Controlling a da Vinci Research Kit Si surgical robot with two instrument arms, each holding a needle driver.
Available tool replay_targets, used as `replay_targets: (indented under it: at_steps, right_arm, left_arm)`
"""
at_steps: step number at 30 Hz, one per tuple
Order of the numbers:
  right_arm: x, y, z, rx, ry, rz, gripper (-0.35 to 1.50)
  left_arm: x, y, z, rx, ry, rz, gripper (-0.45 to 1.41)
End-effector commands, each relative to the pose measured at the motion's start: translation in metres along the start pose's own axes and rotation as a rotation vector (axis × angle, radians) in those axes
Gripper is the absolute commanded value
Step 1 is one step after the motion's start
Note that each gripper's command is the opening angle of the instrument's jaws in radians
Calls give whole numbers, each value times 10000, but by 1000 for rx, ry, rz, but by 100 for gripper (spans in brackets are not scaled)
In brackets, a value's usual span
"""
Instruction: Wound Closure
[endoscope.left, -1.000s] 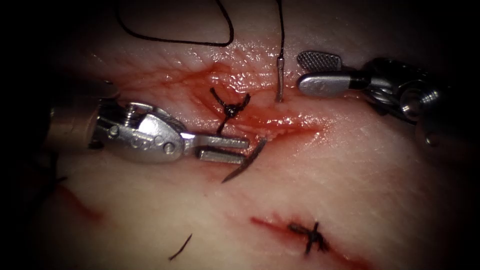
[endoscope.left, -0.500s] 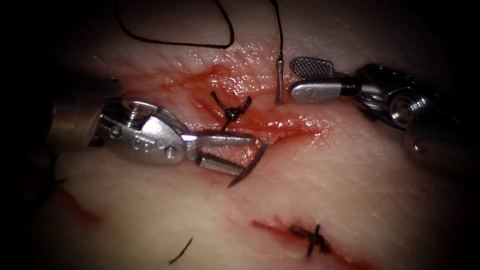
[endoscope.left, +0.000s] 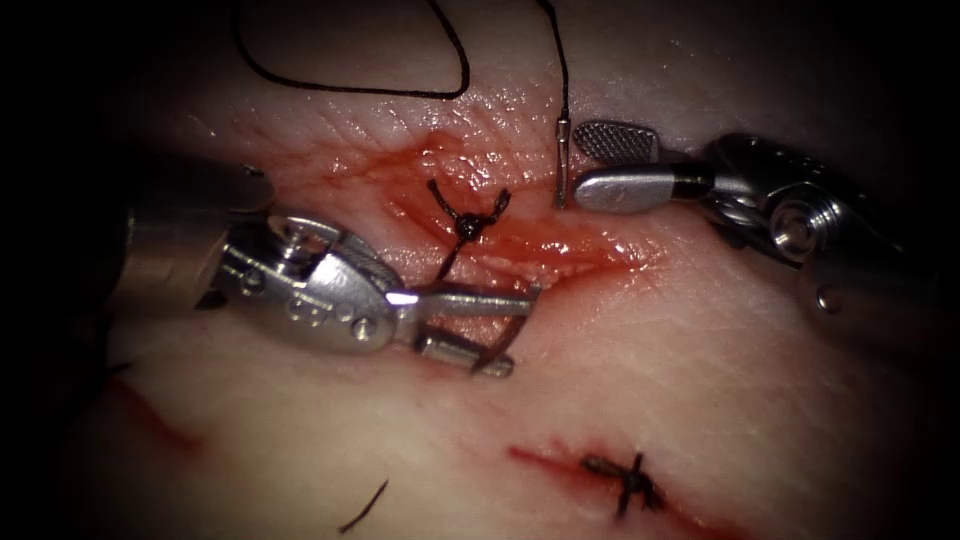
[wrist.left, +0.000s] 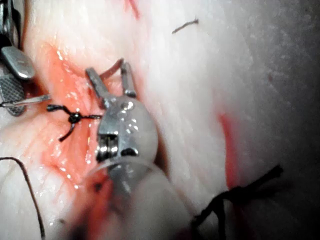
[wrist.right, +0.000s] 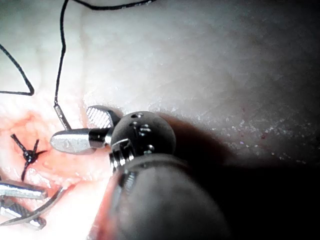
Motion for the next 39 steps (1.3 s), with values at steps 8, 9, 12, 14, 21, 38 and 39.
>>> replay_targets:
  at_steps: [8, 9, 12, 14, 21, 38, 39]
  right_arm:
    - [0, 1, 6, 9, -2, 6, 68]
    - [0, 0, 3, 15, -6, 24, 34]
    - [3, 1, -2, -14, -45, 27, 9]
    - [6, 2, -5, -15, -51, 29, 5]
    - [14, 7, -22, -49, -113, -204, -27]
    - [13, -11, -24, 3, -152, -309, -35]
    - [13, -12, -24, 7, -149, -308, -35]
  left_arm:
    - [-8, -5, 8, 7, -7, -149, -45]
    - [-7, -4, 8, 8, -9, -167, -45]
    - [-2, -2, 6, 0, 7, -221, -45]
    - [4, -3, 5, -6, 20, -253, -45]
    - [35, -11, -1, -18, 76, -494, -45]
    - [97, -19, -13, -113, 229, -989, -45]
    - [99, -20, -15, -118, 242, -1017, -45]
